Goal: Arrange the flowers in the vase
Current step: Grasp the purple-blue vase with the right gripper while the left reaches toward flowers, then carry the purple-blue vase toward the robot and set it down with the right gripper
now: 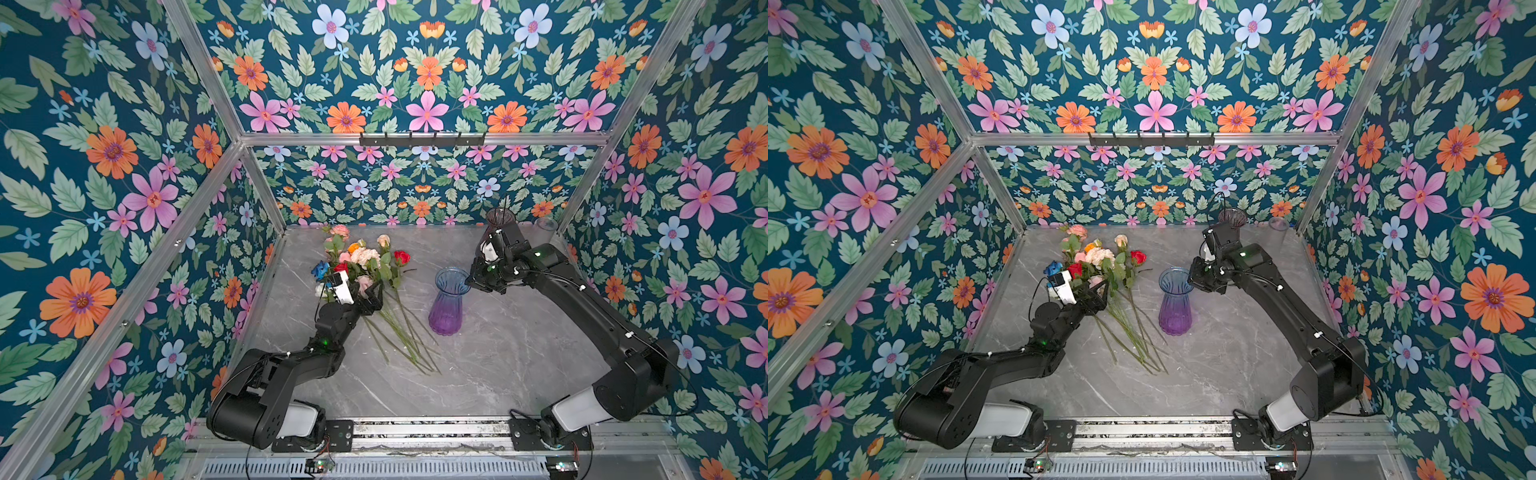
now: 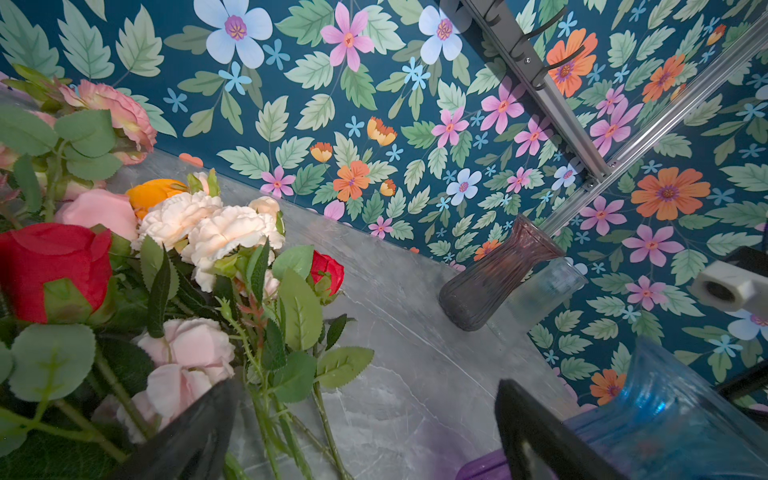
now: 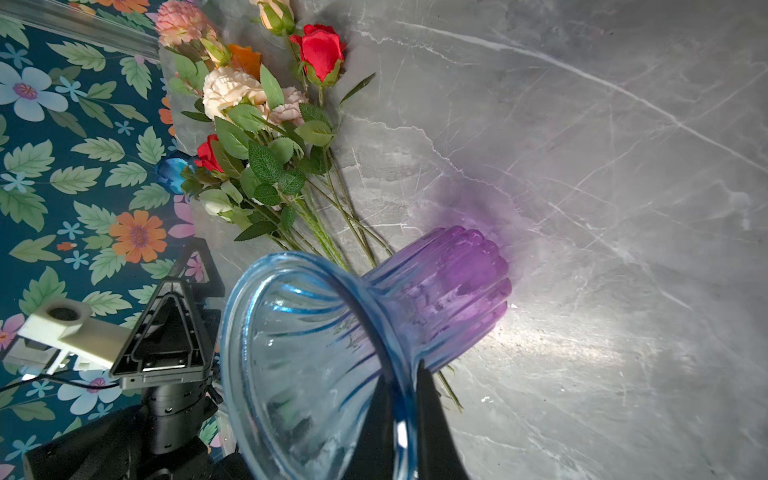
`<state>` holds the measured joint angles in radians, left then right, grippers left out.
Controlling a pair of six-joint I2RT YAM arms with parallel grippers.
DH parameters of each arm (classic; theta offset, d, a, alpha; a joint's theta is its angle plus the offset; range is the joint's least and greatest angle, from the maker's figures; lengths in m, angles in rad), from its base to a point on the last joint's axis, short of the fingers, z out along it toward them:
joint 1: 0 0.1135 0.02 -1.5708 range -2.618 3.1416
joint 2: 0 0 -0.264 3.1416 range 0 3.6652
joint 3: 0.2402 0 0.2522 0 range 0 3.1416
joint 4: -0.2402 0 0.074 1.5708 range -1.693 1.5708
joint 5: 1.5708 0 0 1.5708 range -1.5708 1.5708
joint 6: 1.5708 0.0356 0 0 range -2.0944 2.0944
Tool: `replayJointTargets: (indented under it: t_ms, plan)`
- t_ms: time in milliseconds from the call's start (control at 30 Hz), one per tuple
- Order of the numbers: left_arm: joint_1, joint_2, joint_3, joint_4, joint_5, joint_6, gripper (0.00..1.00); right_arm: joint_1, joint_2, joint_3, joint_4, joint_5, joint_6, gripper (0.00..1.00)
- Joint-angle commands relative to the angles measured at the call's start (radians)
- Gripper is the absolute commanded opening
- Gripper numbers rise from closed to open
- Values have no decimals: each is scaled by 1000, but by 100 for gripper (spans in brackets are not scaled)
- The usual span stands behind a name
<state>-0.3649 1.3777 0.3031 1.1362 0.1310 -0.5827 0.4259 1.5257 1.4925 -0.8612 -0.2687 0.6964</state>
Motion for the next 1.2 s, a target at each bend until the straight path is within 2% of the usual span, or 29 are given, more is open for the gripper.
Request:
replayJointTargets:
  t_ms: [0,167,233,300,367,400,433,633,733,800,867,967,1067,1167]
  plan:
    - [0,-6,1,25,11,14,98,14,13,15,103,-30,16,0]
    - [-1,-11,2,5,-8,9,99,30,34,31,100,-19,14,0]
    - [0,-12,3,1,-10,7,98,32,34,32,101,-19,14,3]
    - [0,-12,5,-3,-11,7,98,32,33,31,104,-21,10,27]
    - [0,-15,6,-8,-16,7,98,31,24,29,100,-22,4,64]
    - [-1,-20,7,-10,-15,4,99,32,16,33,92,-17,2,74]
    - [0,-26,7,-13,-13,4,98,32,5,42,81,-12,-4,79]
    - [-1,-67,-11,-34,-31,6,100,30,-168,88,-9,70,-61,83]
    - [-6,-111,-55,4,-47,0,100,10,-288,32,-43,108,-88,84]
    - [-25,-147,-73,-3,-64,19,100,-30,-372,-67,-35,89,-97,84]
    - [-50,-174,-63,-92,-99,43,100,-73,-471,-229,6,74,-105,83]
    - [-56,-183,-41,-197,-98,-5,100,-97,-589,-486,103,65,-139,82]
    - [-90,-223,31,-439,-108,-12,100,-98,-649,-697,216,119,-189,81]
    - [-123,-268,70,-598,-125,-26,100,-102,-665,-843,323,212,-211,79]
